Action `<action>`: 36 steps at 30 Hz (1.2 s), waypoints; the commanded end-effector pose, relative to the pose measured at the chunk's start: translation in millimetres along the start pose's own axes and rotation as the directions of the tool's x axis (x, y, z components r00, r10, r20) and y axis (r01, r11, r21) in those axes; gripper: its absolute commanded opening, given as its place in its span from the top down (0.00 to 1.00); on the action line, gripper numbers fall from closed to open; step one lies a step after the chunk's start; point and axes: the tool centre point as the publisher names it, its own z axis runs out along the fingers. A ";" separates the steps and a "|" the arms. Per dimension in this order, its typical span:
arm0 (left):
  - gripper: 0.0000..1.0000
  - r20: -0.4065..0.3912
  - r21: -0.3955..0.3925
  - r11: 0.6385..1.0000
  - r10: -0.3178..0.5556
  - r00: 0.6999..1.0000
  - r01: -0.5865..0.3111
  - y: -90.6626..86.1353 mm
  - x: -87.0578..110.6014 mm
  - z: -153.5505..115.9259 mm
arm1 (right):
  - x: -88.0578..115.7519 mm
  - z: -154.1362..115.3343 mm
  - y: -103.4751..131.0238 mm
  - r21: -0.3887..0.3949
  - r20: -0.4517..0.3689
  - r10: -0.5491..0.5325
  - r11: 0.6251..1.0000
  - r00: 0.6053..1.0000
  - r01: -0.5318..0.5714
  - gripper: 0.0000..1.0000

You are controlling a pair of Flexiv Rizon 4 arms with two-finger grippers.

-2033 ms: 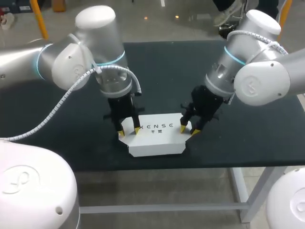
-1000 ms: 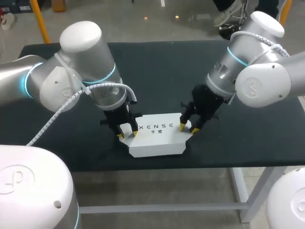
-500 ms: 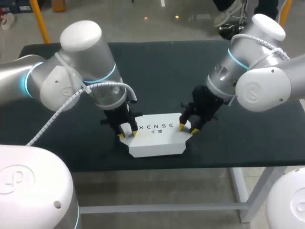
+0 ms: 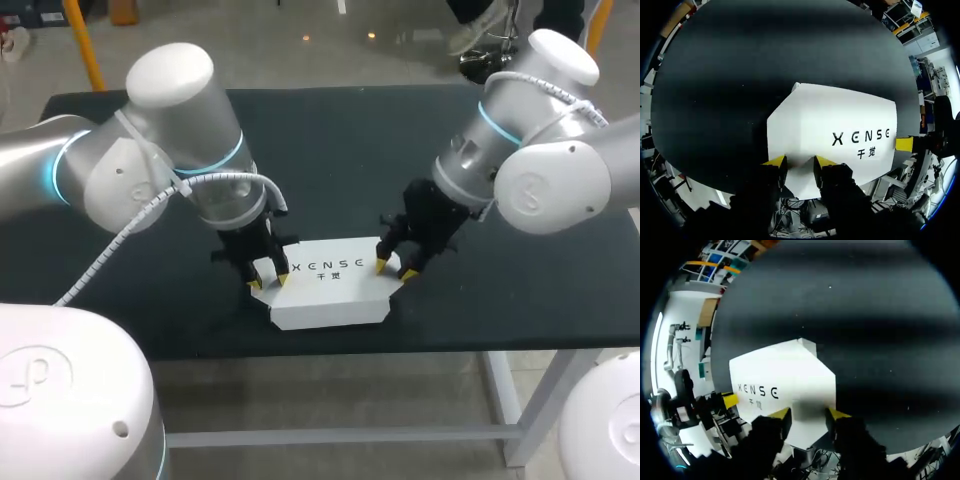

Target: Assemble the packaging by folding the flat box into shape, placing the metal phone stand inside, and closing the box properly

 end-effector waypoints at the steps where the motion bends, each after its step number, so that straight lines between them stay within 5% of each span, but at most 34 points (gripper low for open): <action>1: 0.73 0.005 0.000 1.000 0.000 1.000 0.000 0.0 0.8 11.9 | -0.7 0.8 0.5 0.003 0.000 -0.001 1.000 1.000 0.001 0.51; 5: 0.65 0.005 0.000 1.000 0.000 1.000 0.000 0.0 0.8 11.9 | -0.7 0.8 0.5 0.003 0.000 -0.001 1.000 1.000 0.001 0.51; 11: 0.68 0.005 0.000 1.000 0.000 1.000 0.000 0.0 0.8 11.9 | -0.7 0.8 0.5 0.003 0.000 -0.001 1.000 1.000 0.001 0.53; 21: 0.65 0.000 0.009 1.000 -0.004 1.000 0.004 -0.4 -0.1 13.0 | 0.4 2.8 -0.6 -0.006 -0.006 -0.010 1.000 1.000 0.010 0.41; 36: 0.62 -0.044 0.092 0.995 0.031 0.999 -0.027 3.6 -4.2 14.7 | 4.7 7.7 -4.0 -0.052 -0.029 -0.051 0.997 0.998 0.050 0.51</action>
